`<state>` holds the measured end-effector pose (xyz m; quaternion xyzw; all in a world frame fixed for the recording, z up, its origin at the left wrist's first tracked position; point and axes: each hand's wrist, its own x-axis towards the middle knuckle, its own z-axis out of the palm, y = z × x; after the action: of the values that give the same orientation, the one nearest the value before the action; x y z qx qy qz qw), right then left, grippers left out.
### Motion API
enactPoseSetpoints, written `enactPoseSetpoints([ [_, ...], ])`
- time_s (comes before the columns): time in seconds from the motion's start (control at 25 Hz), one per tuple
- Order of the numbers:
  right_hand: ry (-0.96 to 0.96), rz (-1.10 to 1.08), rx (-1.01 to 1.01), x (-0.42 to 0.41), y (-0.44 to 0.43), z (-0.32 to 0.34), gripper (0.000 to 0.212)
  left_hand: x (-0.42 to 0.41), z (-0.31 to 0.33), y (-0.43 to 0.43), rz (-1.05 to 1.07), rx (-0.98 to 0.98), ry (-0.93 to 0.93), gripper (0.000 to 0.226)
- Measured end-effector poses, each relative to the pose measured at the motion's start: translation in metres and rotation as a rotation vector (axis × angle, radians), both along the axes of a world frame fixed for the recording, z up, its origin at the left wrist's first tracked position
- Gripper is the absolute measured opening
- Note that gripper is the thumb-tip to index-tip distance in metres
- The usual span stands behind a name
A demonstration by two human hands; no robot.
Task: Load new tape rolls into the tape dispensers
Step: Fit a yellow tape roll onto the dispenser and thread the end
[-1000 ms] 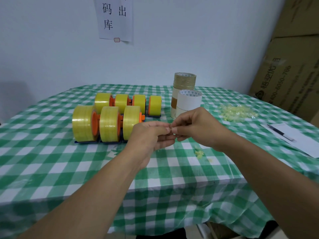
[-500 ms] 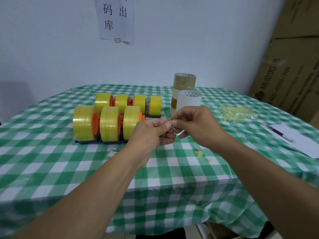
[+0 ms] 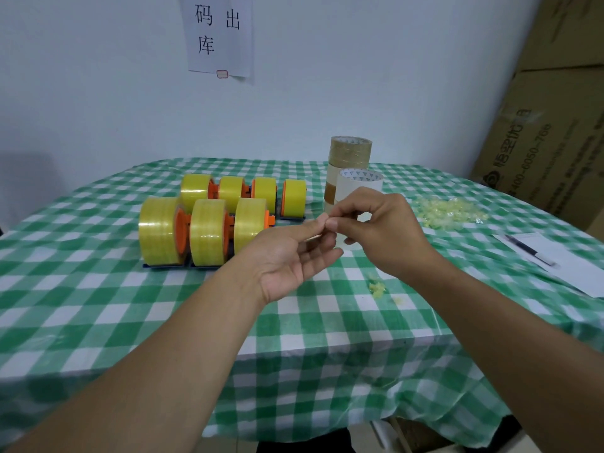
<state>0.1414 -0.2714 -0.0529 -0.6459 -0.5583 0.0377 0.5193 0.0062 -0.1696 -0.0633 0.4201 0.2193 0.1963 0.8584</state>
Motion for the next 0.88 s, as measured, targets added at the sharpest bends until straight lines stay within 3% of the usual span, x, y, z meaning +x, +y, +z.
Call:
enactPoseSetpoints([
  [0.32, 0.004, -0.031, -0.085, 0.009, -0.007, -0.004, 0.014, 0.020, -0.002, -0.012, 0.053, -0.089, -0.020, 0.014],
  [0.44, 0.198, 0.010, -0.198, 0.020, -0.019, 0.005, 0.005, 0.026, -0.008, -0.016, 0.004, -0.054, 0.042, 0.011],
  [0.6, 0.353, 0.112, -0.315, 0.030, -0.035, 0.005, 0.014, 0.031, -0.008, -0.016, -0.073, 0.010, 0.141, 0.008],
  [0.88, 0.364, 0.063, -0.239, 0.044, -0.042, -0.006, 0.012, 0.046, -0.022, -0.024, -0.150, -0.082, 0.056, 0.015],
])
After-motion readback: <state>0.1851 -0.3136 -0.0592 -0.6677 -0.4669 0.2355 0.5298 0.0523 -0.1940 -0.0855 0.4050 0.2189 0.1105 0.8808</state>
